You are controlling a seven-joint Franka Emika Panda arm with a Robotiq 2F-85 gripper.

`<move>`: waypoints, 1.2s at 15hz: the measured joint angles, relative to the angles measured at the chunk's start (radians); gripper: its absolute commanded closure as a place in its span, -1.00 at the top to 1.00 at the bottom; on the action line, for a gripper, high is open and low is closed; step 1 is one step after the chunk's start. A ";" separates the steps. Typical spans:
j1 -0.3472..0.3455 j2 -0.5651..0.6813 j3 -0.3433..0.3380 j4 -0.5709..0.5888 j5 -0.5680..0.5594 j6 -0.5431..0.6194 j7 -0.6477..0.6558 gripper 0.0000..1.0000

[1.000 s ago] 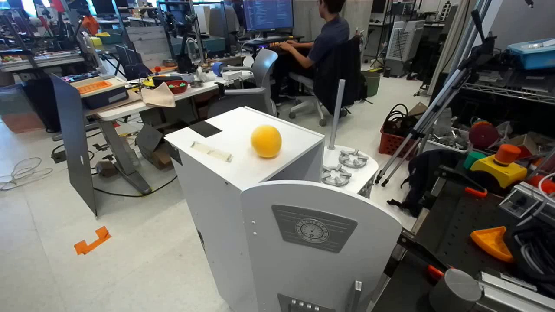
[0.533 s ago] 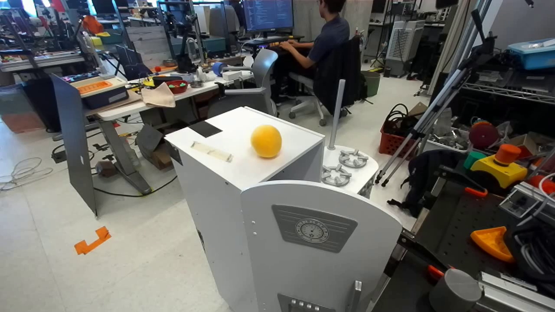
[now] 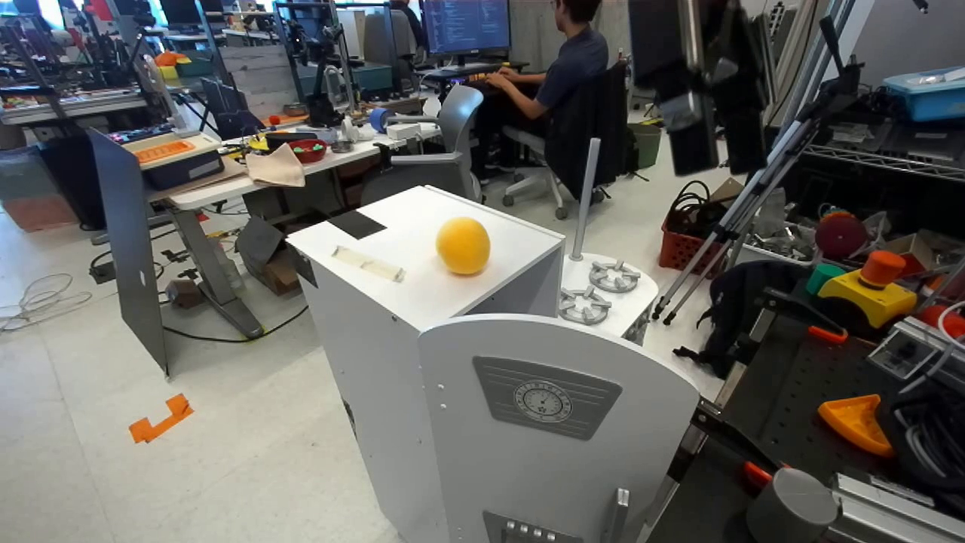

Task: Close the cupboard door

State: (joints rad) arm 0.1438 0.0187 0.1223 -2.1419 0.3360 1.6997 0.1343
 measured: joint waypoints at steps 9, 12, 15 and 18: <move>0.044 0.345 0.010 0.142 -0.002 -0.027 0.270 1.00; 0.066 0.438 0.008 0.208 -0.003 -0.041 0.353 1.00; 0.086 0.490 -0.009 0.257 -0.020 -0.039 0.434 1.00; 0.103 0.497 -0.027 0.281 -0.069 -0.021 0.505 1.00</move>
State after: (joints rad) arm 0.2467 0.5153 0.0957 -1.8611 0.2667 1.6784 0.6388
